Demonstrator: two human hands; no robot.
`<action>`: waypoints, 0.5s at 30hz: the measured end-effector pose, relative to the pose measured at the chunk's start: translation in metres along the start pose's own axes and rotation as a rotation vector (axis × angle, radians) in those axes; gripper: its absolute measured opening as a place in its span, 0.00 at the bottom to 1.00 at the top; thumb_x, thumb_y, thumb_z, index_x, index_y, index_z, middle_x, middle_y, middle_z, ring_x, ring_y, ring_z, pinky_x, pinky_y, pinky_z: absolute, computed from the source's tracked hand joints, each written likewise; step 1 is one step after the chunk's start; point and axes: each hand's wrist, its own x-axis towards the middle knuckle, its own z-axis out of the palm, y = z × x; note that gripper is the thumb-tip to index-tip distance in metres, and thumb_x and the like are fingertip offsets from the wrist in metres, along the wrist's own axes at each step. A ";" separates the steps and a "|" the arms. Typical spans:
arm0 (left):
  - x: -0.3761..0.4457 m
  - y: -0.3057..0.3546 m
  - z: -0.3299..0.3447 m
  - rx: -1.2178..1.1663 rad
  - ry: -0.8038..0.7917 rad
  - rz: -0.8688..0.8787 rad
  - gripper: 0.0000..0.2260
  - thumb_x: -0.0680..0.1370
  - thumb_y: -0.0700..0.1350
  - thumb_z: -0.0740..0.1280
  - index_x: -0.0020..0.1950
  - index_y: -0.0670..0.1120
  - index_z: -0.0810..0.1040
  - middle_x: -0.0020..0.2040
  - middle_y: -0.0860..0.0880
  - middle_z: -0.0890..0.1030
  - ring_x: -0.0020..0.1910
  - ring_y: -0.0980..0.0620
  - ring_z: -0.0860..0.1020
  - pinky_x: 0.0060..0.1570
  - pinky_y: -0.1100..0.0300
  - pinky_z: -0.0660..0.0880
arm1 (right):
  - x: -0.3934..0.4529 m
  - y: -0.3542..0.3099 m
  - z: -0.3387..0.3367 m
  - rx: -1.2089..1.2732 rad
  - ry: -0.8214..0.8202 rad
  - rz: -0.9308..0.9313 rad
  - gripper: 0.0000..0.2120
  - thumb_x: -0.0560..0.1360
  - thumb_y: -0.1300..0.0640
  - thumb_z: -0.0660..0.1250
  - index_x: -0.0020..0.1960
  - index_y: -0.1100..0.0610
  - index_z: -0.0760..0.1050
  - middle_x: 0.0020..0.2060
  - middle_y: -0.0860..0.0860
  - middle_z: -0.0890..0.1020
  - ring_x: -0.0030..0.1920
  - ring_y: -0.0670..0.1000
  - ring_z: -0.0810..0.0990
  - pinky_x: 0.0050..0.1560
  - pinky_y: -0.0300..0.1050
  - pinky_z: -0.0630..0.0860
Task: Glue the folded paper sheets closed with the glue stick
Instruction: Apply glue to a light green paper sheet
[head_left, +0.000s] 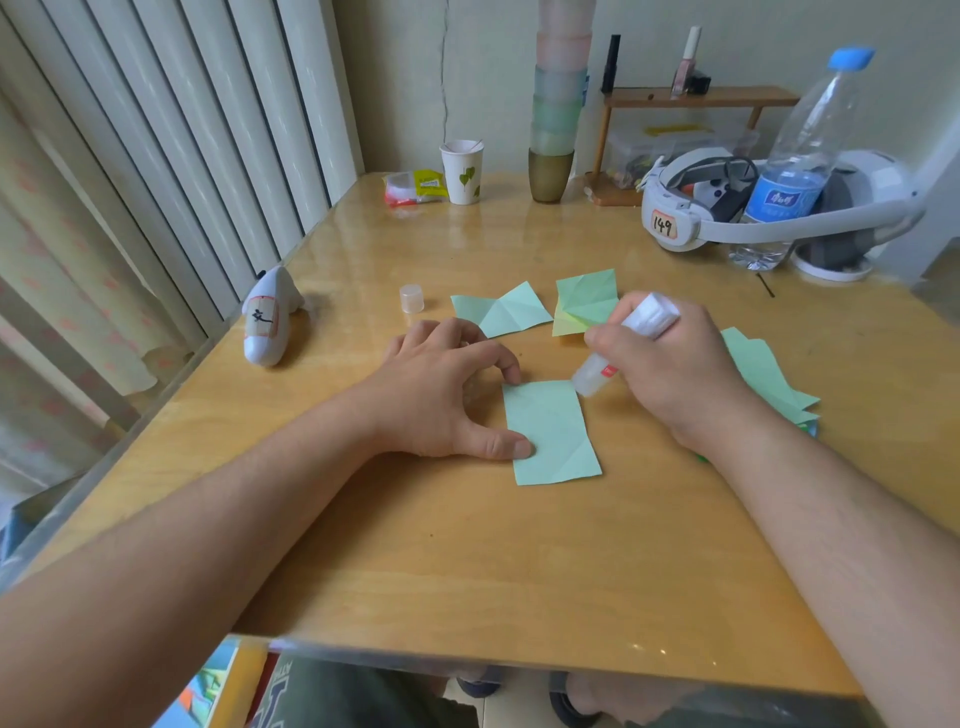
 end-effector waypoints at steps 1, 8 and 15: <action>0.000 0.000 0.000 0.004 -0.002 0.001 0.32 0.62 0.78 0.70 0.63 0.71 0.70 0.67 0.58 0.65 0.71 0.50 0.59 0.71 0.49 0.57 | 0.000 -0.001 0.000 0.050 0.026 -0.009 0.15 0.73 0.49 0.74 0.36 0.57 0.74 0.25 0.44 0.71 0.29 0.47 0.67 0.30 0.40 0.65; -0.002 0.001 0.001 0.027 0.000 -0.001 0.35 0.61 0.79 0.66 0.65 0.71 0.66 0.68 0.57 0.65 0.71 0.48 0.60 0.74 0.45 0.59 | -0.004 -0.004 0.012 0.240 -0.215 -0.023 0.12 0.73 0.49 0.75 0.44 0.58 0.79 0.29 0.49 0.76 0.30 0.48 0.70 0.31 0.40 0.67; 0.000 0.001 0.003 0.024 0.013 -0.002 0.34 0.62 0.77 0.69 0.64 0.68 0.66 0.67 0.57 0.66 0.70 0.48 0.60 0.72 0.46 0.59 | -0.009 -0.005 0.024 0.028 -0.272 -0.058 0.03 0.66 0.55 0.71 0.40 0.52 0.81 0.31 0.42 0.76 0.33 0.43 0.72 0.33 0.36 0.68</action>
